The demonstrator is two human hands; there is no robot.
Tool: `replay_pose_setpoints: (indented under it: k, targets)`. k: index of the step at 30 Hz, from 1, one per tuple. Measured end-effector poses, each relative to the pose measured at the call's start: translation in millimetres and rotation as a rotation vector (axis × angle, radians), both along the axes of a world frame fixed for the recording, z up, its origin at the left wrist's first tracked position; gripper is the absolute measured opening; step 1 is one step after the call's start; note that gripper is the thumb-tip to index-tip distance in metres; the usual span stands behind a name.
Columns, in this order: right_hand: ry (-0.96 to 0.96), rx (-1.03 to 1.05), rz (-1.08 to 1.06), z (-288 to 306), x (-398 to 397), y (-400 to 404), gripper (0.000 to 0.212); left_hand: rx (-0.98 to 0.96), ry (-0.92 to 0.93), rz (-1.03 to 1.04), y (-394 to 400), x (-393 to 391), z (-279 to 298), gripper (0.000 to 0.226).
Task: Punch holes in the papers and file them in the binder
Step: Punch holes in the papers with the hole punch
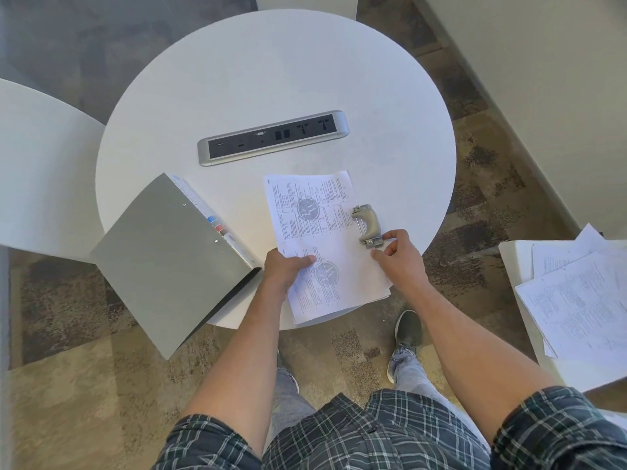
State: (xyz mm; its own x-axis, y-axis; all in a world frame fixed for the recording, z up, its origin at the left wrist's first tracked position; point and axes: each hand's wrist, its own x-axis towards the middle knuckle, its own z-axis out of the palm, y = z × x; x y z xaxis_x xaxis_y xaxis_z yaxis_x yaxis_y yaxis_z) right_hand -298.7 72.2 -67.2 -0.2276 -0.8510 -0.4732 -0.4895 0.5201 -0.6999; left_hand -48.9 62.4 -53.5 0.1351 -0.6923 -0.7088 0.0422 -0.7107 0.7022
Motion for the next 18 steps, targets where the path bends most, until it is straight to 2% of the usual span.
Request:
replay_pose_setpoints:
  k: [7,10,13,15,18]
  targets:
    - [-0.031,-0.027,0.039,3,3,-2,0.05,0.071,0.022,-0.041,-8,3,3,0.035]
    - [-0.104,-0.027,-0.054,8,6,-8,0.043,0.095,0.032,-0.061,-12,7,4,0.034]
    - [-0.065,-0.119,-0.109,15,7,-16,0.042,0.03,0.033,0.048,-14,6,6,0.033]
    - [-0.072,-0.142,-0.114,20,7,-24,0.038,-0.03,-0.034,0.119,-16,4,6,0.028]
    - [-0.052,-0.109,-0.099,22,7,-38,0.027,-0.078,-0.143,0.11,-16,1,2,0.017]
